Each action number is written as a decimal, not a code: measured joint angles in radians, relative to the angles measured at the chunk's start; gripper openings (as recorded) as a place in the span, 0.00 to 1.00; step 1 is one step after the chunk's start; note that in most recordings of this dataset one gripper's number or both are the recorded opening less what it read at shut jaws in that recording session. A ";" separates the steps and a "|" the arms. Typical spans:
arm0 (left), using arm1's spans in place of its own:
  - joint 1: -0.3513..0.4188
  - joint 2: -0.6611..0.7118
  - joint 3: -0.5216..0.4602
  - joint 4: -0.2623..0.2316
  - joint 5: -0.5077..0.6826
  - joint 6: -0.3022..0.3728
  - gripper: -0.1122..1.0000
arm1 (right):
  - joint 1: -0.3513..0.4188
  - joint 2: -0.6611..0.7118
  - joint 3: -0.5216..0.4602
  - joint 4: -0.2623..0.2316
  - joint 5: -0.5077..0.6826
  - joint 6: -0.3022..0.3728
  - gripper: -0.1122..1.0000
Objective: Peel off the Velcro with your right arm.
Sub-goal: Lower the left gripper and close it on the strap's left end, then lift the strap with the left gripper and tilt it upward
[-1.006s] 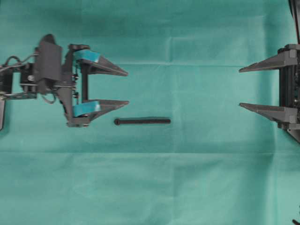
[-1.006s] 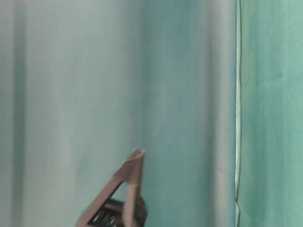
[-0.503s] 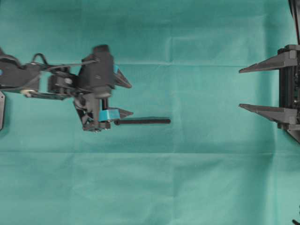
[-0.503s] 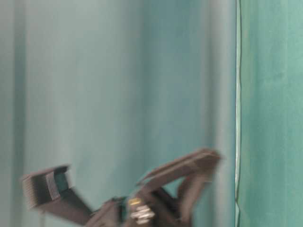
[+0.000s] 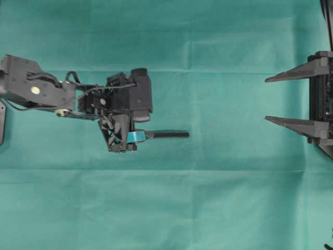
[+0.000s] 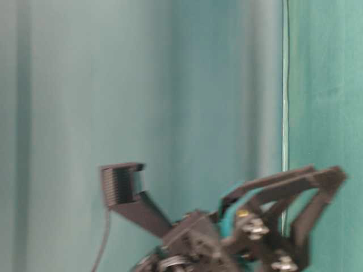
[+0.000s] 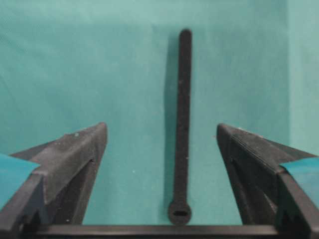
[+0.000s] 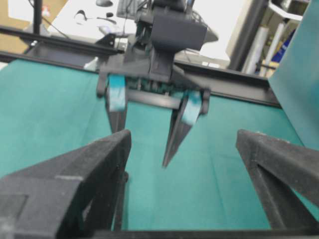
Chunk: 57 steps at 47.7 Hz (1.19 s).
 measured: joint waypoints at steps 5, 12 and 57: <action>0.000 0.044 -0.005 -0.002 -0.011 0.002 0.91 | 0.000 0.002 0.000 -0.012 -0.008 0.000 0.83; 0.000 0.081 -0.023 -0.002 -0.026 0.000 0.90 | 0.000 0.002 0.005 -0.029 -0.009 0.000 0.83; -0.028 0.202 -0.066 -0.002 -0.043 0.000 0.64 | 0.000 0.000 0.028 -0.032 -0.017 0.002 0.83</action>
